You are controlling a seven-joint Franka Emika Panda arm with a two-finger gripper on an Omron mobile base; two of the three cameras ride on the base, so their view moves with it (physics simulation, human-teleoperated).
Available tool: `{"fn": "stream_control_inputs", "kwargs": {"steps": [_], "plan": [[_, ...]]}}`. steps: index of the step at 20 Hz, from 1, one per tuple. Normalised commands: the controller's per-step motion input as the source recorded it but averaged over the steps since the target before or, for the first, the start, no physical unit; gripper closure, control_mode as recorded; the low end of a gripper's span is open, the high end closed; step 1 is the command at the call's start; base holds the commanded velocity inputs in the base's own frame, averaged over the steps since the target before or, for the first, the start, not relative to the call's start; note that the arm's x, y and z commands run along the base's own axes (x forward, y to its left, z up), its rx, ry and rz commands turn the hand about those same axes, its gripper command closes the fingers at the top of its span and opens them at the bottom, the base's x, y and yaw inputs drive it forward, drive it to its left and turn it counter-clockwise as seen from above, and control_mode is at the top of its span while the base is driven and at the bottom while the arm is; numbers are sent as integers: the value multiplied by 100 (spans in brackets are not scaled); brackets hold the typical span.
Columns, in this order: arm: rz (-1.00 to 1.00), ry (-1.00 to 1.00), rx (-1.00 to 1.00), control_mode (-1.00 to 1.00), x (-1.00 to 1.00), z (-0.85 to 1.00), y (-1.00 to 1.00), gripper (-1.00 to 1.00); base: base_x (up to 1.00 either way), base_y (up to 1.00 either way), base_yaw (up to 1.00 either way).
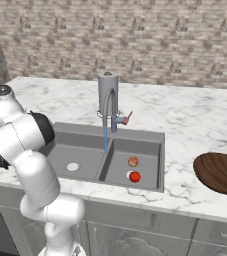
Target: Pick the tomatos from the sink and place them in one bowl. Place the peach in the other bowl. Then turn off the sink faucet.
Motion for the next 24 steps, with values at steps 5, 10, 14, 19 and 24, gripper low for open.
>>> {"fn": "stream_control_inputs", "kwargs": {"steps": [5, 10, 14, 19, 24], "plan": [[0, 0, -1, -100, 0, -2, 36, 100, 0, 0, 0], [0, 0, 0, -100, 0, -6, 32, 100, 0, 0, 0], [0, 0, 0, -100, 0, -14, 19, 100, 0, 0, 0], [0, 0, 0, -100, 2, -18, 1, 100, 0, 0, 0], [0, 0, 0, -100, 2, -19, 0, 100, 0, 0, 0]]}}
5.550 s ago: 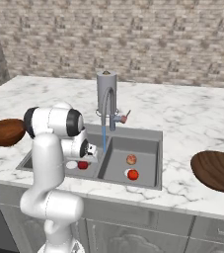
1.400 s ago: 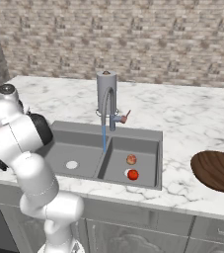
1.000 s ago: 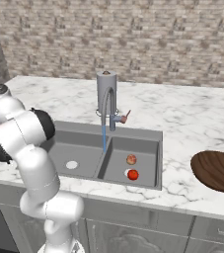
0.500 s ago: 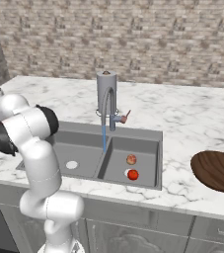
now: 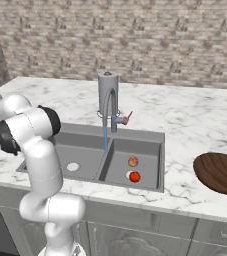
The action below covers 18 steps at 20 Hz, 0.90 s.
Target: Pick the tomatos from the sink and place them in one bowl. Place the peach in the other bowl. Then turn off the sink faucet.
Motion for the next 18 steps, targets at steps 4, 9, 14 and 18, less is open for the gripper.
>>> {"fn": "stream_control_inputs", "kwargs": {"steps": [4, 9, 14, 18], "plan": [[0, 0, 0, -100, 6, -3, 0, -100, 0, 0, 0], [-2, 0, 0, -100, 3, 0, 0, -100, 0, 0, 0], [-2, 0, 0, -100, 3, 1, -6, -100, 0, 0, 0], [-4, 0, 0, -100, -4, 21, -50, -100, 0, 0, 0]]}}
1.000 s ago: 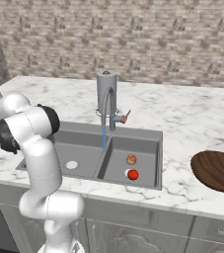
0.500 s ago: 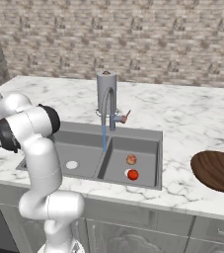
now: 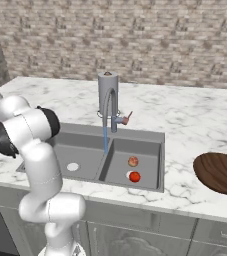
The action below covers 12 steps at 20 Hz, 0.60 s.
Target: Pick the tomatos from the sink and place them in one bowl. Place the peach in the other bowl. Then turn off the sink faucet.
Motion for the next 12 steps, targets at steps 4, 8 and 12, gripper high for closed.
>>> {"fn": "stream_control_inputs", "kwargs": {"steps": [4, 8, 12], "plan": [[-2, 0, 0, -100, -19, 28, -74, -100, 0, 0, 0], [-1, 0, 1, -100, -33, 35, -77, -100, 0, 0, 0], [0, 0, 4, -100, -41, 41, -75, -100, 0, 0, 0]]}}
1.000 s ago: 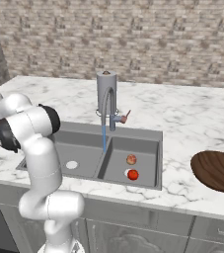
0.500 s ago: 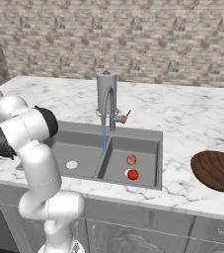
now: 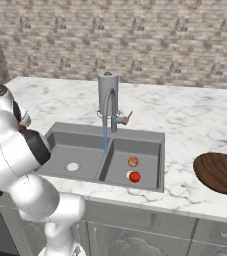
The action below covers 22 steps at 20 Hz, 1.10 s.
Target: Pick the tomatos from the sink and place them in one bowl. Place the peach in the other bowl. Then turn off the sink faucet.
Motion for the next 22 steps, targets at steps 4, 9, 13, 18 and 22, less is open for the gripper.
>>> {"fn": "stream_control_inputs", "kwargs": {"steps": [4, 9, 13, 18, 22], "plan": [[0, 0, 1, -100, -45, 36, -74, -100, 0, 0, 0], [0, 0, 0, -100, -43, 30, -67, -100, 0, 0, 0], [0, 0, 0, -100, -34, 29, -54, -100, 0, 0, 0], [0, 1, 0, -100, -29, 13, -58, -100, 0, 0, 0], [-3, 6, 0, -100, -17, 3, -54, -100, 0, 0, 0]]}}
